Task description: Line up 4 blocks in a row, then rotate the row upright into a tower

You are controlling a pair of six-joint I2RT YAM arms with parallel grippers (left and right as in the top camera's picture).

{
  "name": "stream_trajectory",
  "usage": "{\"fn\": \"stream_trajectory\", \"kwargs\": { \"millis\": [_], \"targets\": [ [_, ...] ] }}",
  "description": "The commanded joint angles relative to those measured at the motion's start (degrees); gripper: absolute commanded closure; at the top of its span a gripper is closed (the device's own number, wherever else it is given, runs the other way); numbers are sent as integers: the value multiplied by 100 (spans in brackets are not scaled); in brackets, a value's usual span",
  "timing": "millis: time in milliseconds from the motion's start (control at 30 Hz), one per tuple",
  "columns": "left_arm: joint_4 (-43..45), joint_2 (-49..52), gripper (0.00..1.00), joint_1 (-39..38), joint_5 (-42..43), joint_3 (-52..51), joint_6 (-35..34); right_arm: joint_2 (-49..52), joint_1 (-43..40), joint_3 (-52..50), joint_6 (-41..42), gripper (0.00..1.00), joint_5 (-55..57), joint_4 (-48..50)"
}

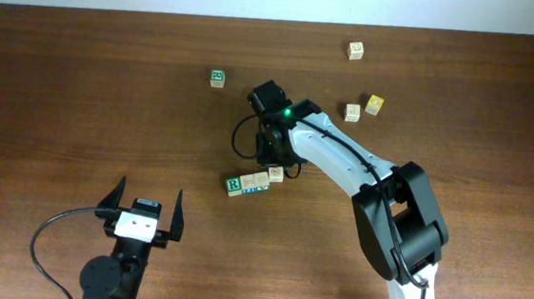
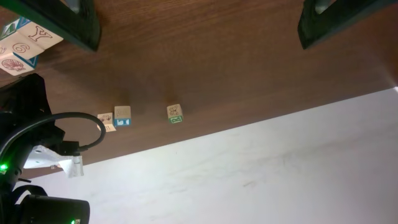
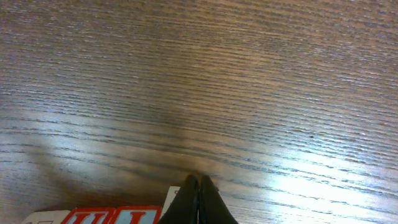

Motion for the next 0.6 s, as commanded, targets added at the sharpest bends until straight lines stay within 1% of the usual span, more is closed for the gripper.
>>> {"fn": "stream_trajectory", "kwargs": {
  "millis": [0, 567],
  "targets": [
    [-44, -28, 1, -15, -63, -9, 74, 50, 90, -44, 39, 96, 90, -4],
    [-44, -28, 1, -15, -63, -9, 74, 50, 116, -44, 39, 96, 87, -140]
  ]
}}
